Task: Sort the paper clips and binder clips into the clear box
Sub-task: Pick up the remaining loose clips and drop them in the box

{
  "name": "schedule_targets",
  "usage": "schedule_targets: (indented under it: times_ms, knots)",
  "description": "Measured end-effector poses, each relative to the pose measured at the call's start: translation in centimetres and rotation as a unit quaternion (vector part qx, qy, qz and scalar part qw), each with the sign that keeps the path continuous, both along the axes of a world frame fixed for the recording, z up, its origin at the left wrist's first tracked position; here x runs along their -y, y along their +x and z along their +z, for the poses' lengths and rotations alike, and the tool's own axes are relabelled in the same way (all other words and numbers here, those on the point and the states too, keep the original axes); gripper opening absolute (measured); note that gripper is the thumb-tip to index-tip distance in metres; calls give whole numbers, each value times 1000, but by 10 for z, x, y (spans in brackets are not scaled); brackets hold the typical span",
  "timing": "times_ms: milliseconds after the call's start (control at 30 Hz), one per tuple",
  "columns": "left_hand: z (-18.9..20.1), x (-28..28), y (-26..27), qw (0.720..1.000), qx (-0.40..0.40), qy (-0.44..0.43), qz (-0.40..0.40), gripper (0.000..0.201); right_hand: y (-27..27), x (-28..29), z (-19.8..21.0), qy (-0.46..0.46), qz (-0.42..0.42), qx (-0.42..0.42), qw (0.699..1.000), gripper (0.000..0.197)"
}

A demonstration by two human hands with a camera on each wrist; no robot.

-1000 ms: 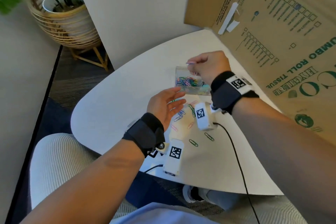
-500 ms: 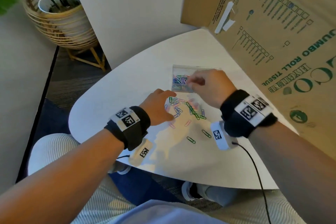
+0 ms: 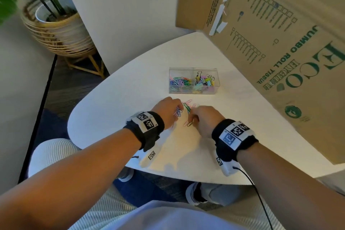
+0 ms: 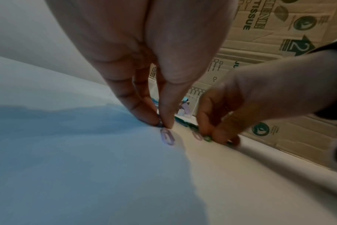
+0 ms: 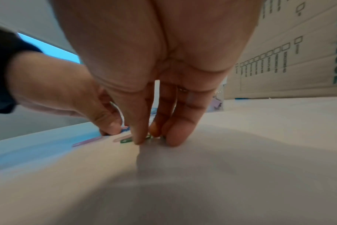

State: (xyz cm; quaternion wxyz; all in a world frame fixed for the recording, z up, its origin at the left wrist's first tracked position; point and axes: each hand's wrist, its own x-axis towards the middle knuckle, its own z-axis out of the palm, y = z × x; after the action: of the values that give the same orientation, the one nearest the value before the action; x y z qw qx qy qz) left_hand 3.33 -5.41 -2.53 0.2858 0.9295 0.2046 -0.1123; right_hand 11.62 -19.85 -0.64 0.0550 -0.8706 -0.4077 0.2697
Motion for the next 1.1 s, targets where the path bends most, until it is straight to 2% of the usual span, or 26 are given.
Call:
schedule_targets:
  times_ms: [67,100,200,233,267,300,400,500,633,800,933,1100]
  knots:
    - [3,-4,-4,1000,-10,-1,11,50,6,-1,4,35,-19,16,999,15]
    - [5,-7,-6,1000,-16,6,14,61,8,-1,5,40,-35,21,998,25]
    - [12,-13,-8,998,-42,38,18,93,15,4,6,-24,-56,34,998,80]
    - [12,-13,-6,997,-53,49,11,98,15,4,5,-50,-55,36,997,94]
    - [12,-13,-2,997,-60,57,2,99,14,3,4,-61,-52,37,996,99]
    - [12,-11,2,996,-63,59,-6,96,13,1,2,-60,-49,39,996,93]
    - [12,-5,11,997,-54,45,-30,70,6,-11,0,-13,-46,48,998,51]
    - [13,-1,14,996,-38,63,-48,43,0,-20,1,11,-31,62,998,27]
    - [13,2,13,997,-18,60,-34,22,-5,-25,2,31,-40,64,997,20]
    - [12,0,10,999,-18,28,-1,20,-1,-24,4,61,-110,22,992,20]
    - [14,-5,9,999,0,-11,38,15,6,-18,2,109,-185,-8,977,15]
    - [19,-13,10,993,36,-65,89,13,15,-17,6,164,-226,-43,959,15]
